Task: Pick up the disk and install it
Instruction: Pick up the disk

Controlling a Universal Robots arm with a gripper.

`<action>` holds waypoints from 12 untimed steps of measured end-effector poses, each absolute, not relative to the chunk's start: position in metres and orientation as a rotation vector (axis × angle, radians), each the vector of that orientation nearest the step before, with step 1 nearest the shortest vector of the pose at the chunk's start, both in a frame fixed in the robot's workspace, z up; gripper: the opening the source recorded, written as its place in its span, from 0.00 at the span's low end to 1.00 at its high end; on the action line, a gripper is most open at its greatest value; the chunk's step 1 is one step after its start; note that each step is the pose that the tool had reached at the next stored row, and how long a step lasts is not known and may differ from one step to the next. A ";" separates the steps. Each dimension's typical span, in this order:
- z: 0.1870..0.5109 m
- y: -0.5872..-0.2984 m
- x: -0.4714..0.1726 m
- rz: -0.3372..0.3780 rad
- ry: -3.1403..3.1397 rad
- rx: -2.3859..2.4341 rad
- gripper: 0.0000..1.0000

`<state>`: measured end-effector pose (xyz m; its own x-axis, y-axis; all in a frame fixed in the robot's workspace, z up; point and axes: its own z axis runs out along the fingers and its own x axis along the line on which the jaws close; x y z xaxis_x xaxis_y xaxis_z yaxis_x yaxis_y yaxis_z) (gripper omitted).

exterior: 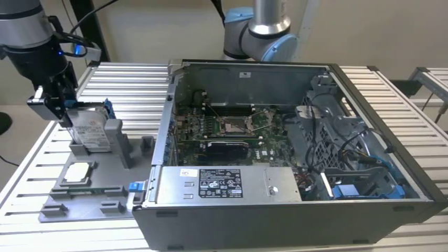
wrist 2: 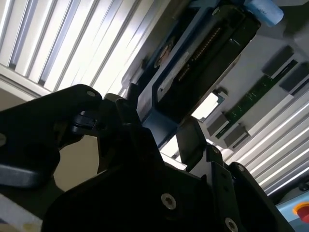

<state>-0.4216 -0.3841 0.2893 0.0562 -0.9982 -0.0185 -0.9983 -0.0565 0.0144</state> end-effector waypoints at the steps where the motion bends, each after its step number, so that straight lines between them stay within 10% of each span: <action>1: 0.287 -0.384 -0.422 0.037 2.156 -2.281 1.00; 12: 0.278 -0.384 -0.422 0.036 2.157 -2.282 1.00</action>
